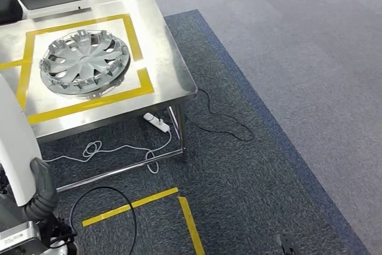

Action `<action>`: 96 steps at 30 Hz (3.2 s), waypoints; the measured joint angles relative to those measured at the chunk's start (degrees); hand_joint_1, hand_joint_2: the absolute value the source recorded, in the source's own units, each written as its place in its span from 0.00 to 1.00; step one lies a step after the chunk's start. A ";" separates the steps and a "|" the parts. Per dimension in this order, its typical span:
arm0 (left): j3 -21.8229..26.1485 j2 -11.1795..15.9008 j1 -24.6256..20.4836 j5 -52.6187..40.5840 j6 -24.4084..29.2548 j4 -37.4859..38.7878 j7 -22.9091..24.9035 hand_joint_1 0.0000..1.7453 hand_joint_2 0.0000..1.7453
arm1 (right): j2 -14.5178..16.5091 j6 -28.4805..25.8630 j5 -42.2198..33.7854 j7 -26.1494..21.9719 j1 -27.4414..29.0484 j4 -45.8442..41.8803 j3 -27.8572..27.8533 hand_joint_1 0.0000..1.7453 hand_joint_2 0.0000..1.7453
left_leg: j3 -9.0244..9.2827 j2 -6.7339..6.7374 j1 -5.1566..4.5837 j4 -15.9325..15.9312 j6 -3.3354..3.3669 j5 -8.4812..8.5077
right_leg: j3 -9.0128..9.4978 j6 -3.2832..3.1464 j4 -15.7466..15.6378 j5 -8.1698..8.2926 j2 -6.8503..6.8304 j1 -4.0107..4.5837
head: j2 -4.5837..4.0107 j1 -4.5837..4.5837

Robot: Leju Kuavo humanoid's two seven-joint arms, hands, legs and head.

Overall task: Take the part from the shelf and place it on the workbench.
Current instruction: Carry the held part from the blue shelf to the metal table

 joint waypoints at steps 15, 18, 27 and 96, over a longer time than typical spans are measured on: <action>0.32 0.07 0.02 -1.16 0.01 -1.21 0.00 1.00 1.00 | 0.25 -0.28 -0.45 0.22 -0.66 -0.05 1.83 0.00 1.00 | 0.33 10.59 -1.30 0.11 0.77 -0.55 | 2.48 -0.38 -0.65 -1.80 -11.50 1.17 | -0.01 -0.60; 0.38 -0.02 0.04 -1.37 0.02 -1.57 0.00 1.00 1.00 | 0.24 -0.27 -0.56 0.12 -1.04 -0.16 2.21 0.00 1.00 | 0.86 8.67 -0.65 -0.88 1.40 -0.06 | 1.50 0.44 1.99 -3.92 -8.73 1.02 | -0.02 -0.24; 0.23 -0.05 0.07 -1.45 -0.04 -1.66 0.00 1.00 1.00 | 0.26 -0.22 -1.55 0.44 -0.62 -0.25 2.69 0.00 1.00 | 1.06 1.90 -0.34 -0.40 0.97 -0.44 | -1.31 0.68 2.09 -0.08 -0.80 0.24 | -0.02 0.13; 0.09 0.10 0.09 -2.09 -0.10 -3.07 0.00 1.00 1.00 | 1.14 -0.32 -4.69 -1.00 -1.21 -0.72 4.22 0.00 1.00 | -1.73 6.62 -0.28 7.91 -1.25 -6.02 | -0.23 -1.93 -0.13 0.15 -4.19 0.37 | -0.02 -0.91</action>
